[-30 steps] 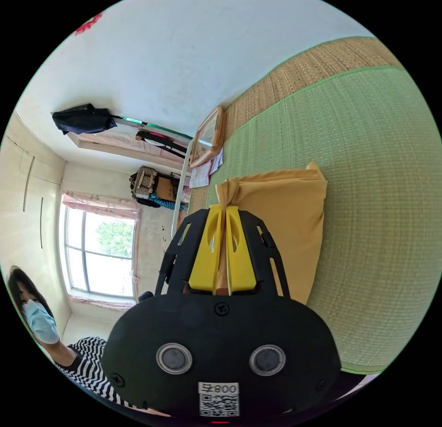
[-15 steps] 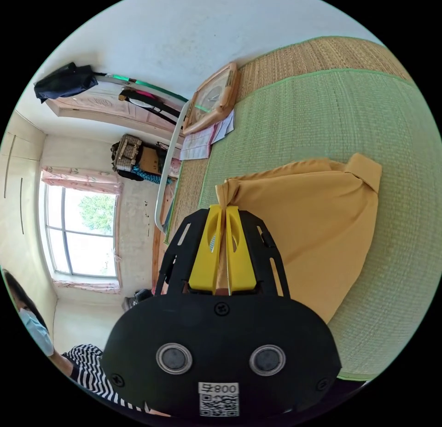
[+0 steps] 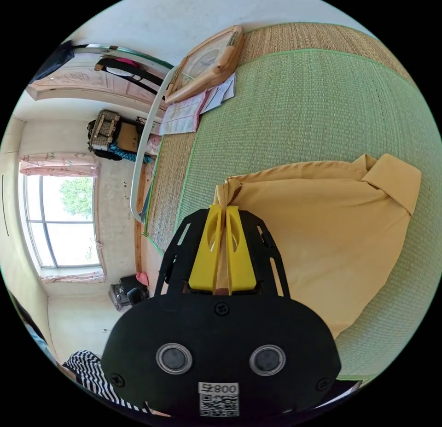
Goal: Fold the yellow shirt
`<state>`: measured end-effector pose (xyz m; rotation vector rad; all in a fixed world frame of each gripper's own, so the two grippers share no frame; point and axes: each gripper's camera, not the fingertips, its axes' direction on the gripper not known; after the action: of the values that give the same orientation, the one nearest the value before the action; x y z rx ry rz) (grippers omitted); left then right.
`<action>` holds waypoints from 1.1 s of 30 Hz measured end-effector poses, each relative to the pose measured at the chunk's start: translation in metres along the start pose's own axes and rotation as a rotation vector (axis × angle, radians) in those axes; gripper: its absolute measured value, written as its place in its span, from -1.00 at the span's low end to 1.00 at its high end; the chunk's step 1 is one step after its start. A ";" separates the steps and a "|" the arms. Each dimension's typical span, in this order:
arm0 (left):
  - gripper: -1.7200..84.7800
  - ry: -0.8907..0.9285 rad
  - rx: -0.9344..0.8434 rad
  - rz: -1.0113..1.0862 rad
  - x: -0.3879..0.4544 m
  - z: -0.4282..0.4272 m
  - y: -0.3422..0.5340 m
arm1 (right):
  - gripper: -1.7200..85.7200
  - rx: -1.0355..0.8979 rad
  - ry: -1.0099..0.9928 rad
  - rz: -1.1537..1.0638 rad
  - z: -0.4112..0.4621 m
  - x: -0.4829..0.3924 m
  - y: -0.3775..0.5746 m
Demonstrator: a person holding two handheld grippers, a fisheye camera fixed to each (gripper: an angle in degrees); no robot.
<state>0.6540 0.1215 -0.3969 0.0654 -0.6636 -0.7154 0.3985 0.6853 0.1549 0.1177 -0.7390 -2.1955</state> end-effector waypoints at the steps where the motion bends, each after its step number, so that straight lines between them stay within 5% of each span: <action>1: -0.94 0.004 0.002 -0.009 -0.010 0.000 -0.001 | -0.94 -0.004 0.005 0.000 0.002 -0.003 -0.002; 22: -0.94 0.044 -0.032 -0.093 -0.126 0.010 -0.015 | -0.91 -0.109 0.136 -0.010 0.051 -0.097 -0.033; 33: -0.94 0.054 -0.020 -0.093 -0.139 0.005 -0.017 | -0.85 -0.113 0.144 -0.194 0.032 -0.155 0.002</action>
<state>0.5630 0.1966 -0.4731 0.0971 -0.6048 -0.8071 0.4944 0.8104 0.1585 0.2972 -0.5414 -2.3777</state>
